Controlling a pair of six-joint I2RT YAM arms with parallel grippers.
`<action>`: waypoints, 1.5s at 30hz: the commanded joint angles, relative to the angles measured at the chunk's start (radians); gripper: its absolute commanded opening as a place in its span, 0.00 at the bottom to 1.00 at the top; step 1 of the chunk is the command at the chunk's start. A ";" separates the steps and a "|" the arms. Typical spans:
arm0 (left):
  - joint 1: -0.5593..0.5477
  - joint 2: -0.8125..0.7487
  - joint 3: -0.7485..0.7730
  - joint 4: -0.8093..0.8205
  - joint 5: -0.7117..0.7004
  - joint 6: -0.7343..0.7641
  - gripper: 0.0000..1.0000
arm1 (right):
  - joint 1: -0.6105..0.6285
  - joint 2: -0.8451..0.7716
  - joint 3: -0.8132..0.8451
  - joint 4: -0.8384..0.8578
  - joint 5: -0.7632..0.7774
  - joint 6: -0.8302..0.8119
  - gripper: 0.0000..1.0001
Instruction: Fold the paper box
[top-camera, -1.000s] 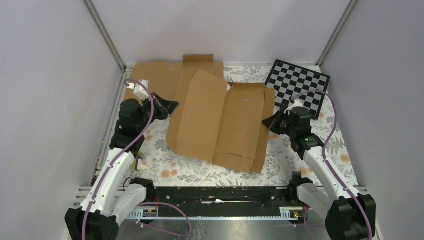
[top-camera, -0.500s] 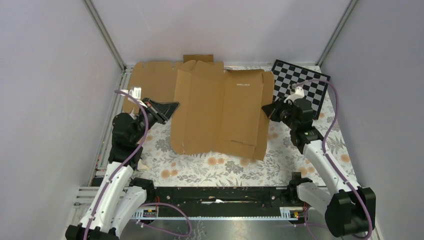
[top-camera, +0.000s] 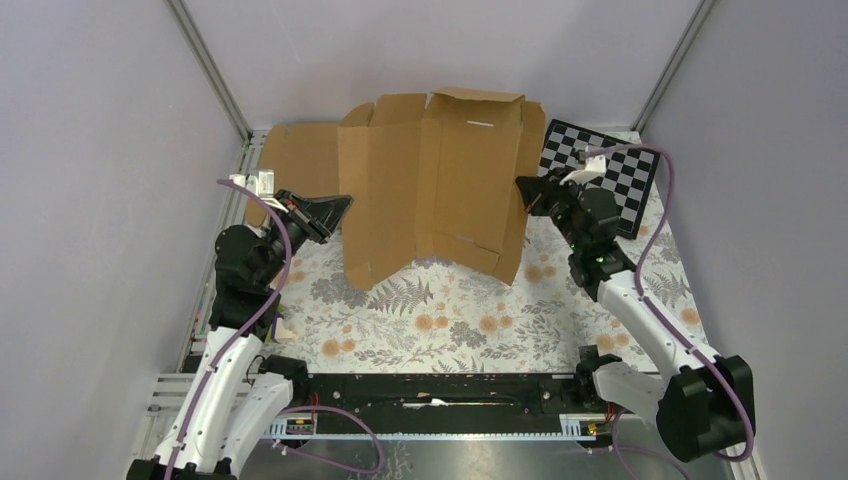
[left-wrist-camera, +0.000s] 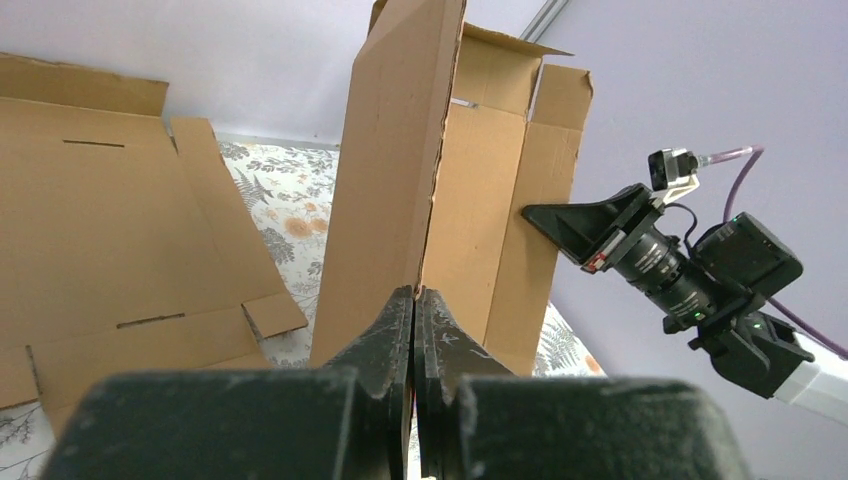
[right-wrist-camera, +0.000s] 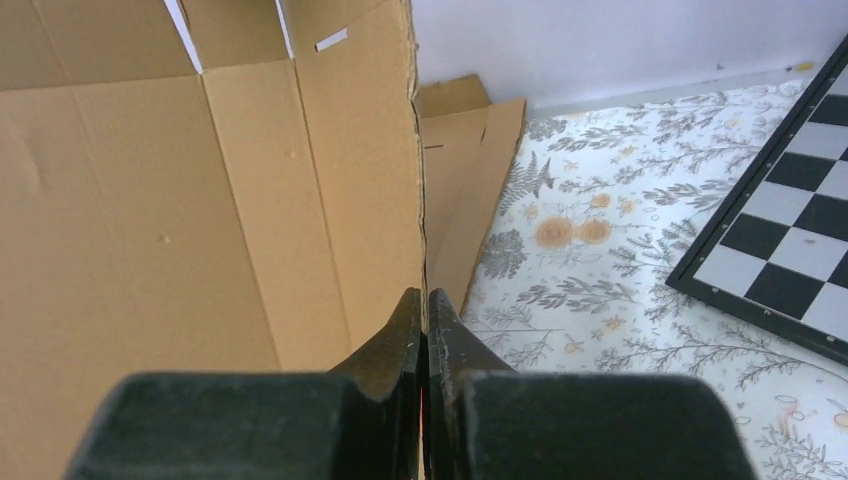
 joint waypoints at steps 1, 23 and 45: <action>-0.009 -0.029 -0.035 0.007 -0.010 0.028 0.00 | 0.056 0.036 -0.159 0.403 0.136 -0.172 0.00; -0.138 -0.127 -0.162 -0.138 -0.041 0.111 0.00 | 0.187 0.272 -0.435 0.913 0.384 -0.396 0.00; -0.160 0.192 -0.005 -0.205 -0.273 0.193 0.47 | 0.186 0.211 -0.484 0.979 0.241 -0.480 0.00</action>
